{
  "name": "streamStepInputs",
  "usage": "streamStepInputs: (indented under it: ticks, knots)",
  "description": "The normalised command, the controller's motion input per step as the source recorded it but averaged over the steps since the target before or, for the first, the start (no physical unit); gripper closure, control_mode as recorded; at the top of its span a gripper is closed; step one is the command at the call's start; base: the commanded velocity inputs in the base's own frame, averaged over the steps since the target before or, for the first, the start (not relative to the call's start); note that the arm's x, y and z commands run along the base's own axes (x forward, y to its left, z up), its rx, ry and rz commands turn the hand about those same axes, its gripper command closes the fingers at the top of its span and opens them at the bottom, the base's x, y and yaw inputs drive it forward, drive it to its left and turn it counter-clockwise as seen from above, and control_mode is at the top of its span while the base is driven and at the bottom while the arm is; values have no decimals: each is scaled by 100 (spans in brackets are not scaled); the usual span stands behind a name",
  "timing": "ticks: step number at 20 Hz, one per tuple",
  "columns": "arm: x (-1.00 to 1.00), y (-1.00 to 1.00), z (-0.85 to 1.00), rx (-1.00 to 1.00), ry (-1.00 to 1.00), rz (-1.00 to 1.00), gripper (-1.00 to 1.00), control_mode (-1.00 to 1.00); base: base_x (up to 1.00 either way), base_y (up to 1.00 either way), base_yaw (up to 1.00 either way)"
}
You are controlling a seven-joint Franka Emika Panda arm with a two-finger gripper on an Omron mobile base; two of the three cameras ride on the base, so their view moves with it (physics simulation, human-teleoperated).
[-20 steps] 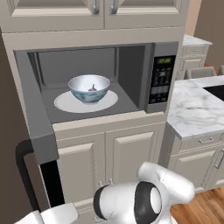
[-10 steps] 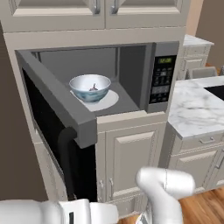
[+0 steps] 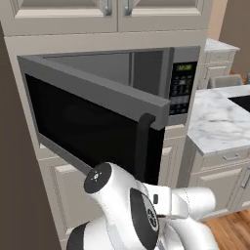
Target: Pick the garlic from the sink and place it in the bowl. Then pick the bowl and place it in the microwave. Then close the microwave door and press the start button.
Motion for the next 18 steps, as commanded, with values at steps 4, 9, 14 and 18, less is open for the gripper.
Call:
streamStepInputs:
  ticks: [4, 9, 14, 18]
  knots:
    - [90, -13, -1, 6, -5, -23, -100, -100, 0, 0, 0]
    - [80, -13, 56, 7, -11, -19, -100, -100, 0, 0, 0]
    - [93, -25, 85, 3, -14, -18, -100, -100, 0, 0, 0]
    - [100, -24, -10, 0, -25, -11, -100, -100, 0, 0, 0]
